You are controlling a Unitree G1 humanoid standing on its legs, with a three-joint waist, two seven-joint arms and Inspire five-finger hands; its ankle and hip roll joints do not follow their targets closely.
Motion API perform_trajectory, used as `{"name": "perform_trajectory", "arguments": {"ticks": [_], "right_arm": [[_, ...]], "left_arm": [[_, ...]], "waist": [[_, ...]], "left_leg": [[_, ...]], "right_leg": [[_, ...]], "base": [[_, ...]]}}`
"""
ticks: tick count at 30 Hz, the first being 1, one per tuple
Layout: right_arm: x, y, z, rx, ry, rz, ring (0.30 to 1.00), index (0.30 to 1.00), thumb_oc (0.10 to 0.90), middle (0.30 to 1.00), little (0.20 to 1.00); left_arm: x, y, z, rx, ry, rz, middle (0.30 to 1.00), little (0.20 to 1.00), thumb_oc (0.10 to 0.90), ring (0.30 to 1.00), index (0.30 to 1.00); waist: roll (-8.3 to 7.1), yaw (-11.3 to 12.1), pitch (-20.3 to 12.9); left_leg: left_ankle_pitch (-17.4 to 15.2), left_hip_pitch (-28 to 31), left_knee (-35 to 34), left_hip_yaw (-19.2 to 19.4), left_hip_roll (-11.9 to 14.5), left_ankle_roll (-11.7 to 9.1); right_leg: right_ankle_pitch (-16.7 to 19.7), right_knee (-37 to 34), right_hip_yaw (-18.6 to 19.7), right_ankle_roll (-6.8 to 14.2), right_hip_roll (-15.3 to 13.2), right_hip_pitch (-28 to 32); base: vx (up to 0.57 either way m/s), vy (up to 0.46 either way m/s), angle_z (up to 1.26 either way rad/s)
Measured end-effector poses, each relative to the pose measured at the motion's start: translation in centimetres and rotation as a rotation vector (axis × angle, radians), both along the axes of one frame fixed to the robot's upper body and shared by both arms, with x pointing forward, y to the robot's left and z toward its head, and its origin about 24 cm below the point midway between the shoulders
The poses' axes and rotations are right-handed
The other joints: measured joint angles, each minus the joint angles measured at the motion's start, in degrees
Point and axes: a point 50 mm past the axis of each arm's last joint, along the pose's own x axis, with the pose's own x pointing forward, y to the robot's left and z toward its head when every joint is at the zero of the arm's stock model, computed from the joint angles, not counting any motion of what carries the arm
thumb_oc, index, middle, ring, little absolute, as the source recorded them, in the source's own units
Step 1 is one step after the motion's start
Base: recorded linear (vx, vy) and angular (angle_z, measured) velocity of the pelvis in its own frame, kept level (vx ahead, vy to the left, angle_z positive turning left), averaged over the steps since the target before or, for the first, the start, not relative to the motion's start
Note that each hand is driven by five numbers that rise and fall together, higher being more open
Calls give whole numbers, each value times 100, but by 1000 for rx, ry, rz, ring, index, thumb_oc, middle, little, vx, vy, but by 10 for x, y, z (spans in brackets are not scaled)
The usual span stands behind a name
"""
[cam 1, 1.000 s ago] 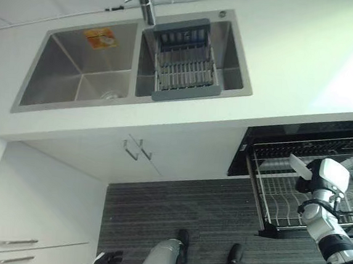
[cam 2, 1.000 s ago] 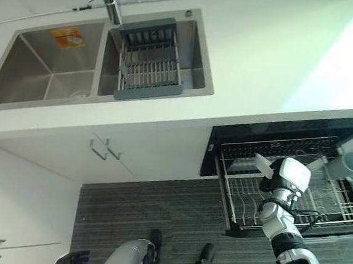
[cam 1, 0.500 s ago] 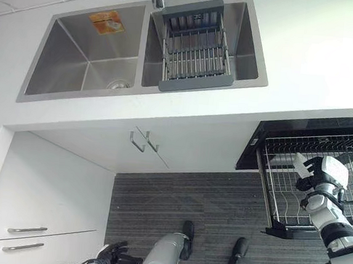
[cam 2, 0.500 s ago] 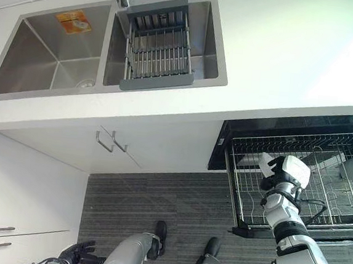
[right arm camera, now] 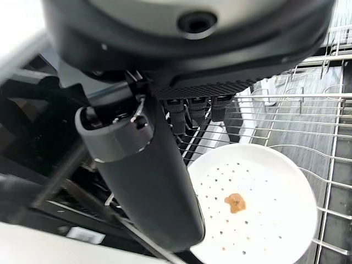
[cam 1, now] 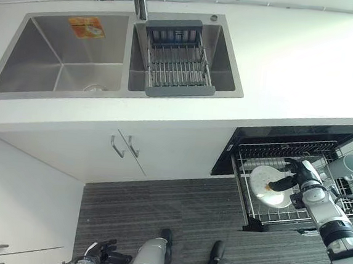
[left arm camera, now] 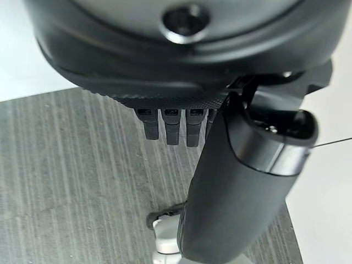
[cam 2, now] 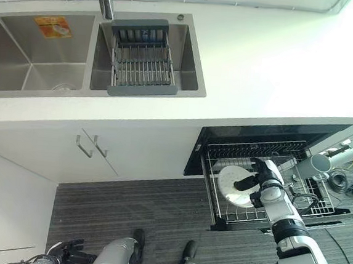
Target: Place the dishes in the dishwasher.
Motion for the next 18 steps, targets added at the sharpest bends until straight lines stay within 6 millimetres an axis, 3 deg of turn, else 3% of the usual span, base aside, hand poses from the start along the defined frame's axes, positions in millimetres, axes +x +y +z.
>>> {"name": "perform_trajectory", "arguments": {"ticks": [3, 7, 12, 14, 16, 18], "right_arm": [[-5, 4, -1, 67, 8, 24, 900, 900, 800, 900, 900], [-30, -2, 3, 140, -28, -15, 900, 900, 800, 900, 900], [-71, -15, 2, 160, 3, -85, 900, 900, 800, 900, 900], [-86, -24, -4, 164, 46, -138, 900, 900, 800, 900, 900], [-100, -28, -7, 165, 71, -183, 900, 900, 800, 900, 900], [-108, -28, -10, 150, 104, -207, 900, 900, 800, 900, 900]], "left_arm": [[-5, 5, 0, 18, 24, 9, 900, 900, 800, 900, 900], [-17, 14, -3, 33, 56, 63, 900, 900, 800, 900, 900], [-34, 16, -8, 39, 99, 110, 900, 900, 800, 900, 900], [-38, 15, -10, 30, 105, 132, 900, 900, 800, 900, 900], [-44, 15, -11, 42, 109, 141, 900, 900, 800, 900, 900], [-50, 15, -13, 48, 127, 151, 900, 900, 800, 900, 900]], "waist": [[-181, -139, -69], [-369, -421, -156], [-426, -864, -192], [-430, -904, -196], [-437, -1085, -204], [-424, -1232, -217]], "left_leg": [[-63, 59, 74, 23, 43, -12], [-259, 175, 241, 253, 179, -44], [-378, 264, 352, 502, 316, -59], [-380, 327, 353, 609, 356, -54], [-403, 347, 375, 703, 409, -74], [-434, 357, 408, 737, 451, -85]], "right_leg": [[6, -36, 24, 1, 29, 94], [37, -84, 286, -4, 118, 104], [87, -172, 464, -33, 197, 111], [133, -214, 544, -35, 210, 112], [158, -246, 615, -43, 266, 95], [171, -258, 668, -50, 273, 98]], "base": [[40, -5, -11], [60, 27, -29], [18, 28, -32], [-5, 18, -33], [-5, 18, -26], [-12, 30, -19]]}}
